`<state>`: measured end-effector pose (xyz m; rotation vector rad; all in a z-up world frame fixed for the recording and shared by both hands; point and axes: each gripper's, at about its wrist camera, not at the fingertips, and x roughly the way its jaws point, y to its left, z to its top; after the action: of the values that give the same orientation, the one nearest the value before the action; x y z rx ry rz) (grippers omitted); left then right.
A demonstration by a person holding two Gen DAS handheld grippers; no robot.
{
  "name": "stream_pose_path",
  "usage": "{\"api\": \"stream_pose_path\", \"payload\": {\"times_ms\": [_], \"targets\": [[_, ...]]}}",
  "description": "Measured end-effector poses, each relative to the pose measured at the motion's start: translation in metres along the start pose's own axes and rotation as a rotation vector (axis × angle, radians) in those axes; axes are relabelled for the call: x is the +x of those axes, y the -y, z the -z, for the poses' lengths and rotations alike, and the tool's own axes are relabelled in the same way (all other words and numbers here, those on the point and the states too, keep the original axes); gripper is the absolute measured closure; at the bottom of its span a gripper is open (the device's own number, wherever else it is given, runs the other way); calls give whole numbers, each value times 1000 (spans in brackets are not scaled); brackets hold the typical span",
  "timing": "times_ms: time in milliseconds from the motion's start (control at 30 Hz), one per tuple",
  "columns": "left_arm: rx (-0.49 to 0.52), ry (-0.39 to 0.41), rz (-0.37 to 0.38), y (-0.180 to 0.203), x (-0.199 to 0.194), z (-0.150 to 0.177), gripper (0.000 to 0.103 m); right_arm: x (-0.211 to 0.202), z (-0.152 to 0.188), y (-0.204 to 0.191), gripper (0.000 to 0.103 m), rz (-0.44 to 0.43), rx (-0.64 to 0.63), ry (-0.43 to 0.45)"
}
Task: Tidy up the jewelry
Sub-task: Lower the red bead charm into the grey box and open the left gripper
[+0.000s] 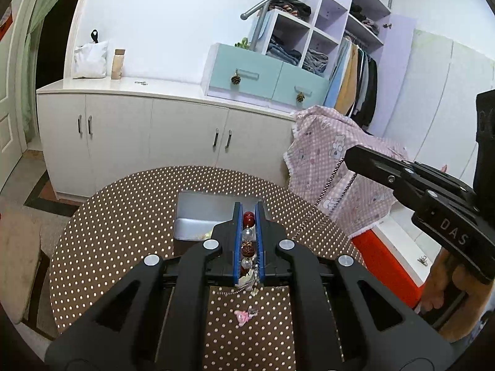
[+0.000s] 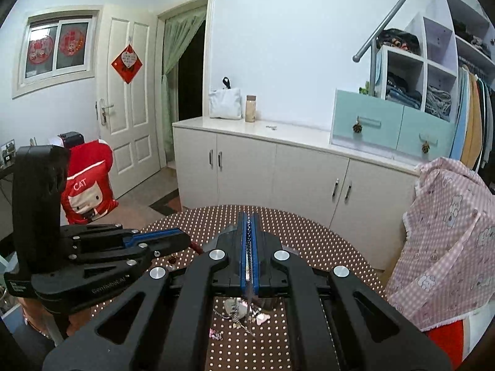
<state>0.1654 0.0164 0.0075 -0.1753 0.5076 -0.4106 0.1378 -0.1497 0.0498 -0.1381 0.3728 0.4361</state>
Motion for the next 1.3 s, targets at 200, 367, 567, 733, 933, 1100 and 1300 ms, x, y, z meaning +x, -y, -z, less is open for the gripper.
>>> {"api": "stream_pose_path", "payload": {"times_ms": [200,367,567,733,933,1100,1300], "targets": [[-10,18,-7,0,2,-16,95,-7,-22,-1,102,18,-19,53],[-28,24,2,-6,5,-29,95,-4,-41,0,102,39,-44,77],[-23,28,-6,-8,14,-41,95,-5,-63,8,102,49,-35,151],[-31,21,-12,-13,31,-52,95,4,-75,18,102,69,-18,202],[-34,-24,-39,-21,61,-55,95,34,-67,28,102,64,4,161],[-40,-94,-51,-29,90,-45,95,65,-43,26,102,32,19,64],[-45,-184,-61,-35,116,-26,95,95,-8,28,102,9,50,-46]]}}
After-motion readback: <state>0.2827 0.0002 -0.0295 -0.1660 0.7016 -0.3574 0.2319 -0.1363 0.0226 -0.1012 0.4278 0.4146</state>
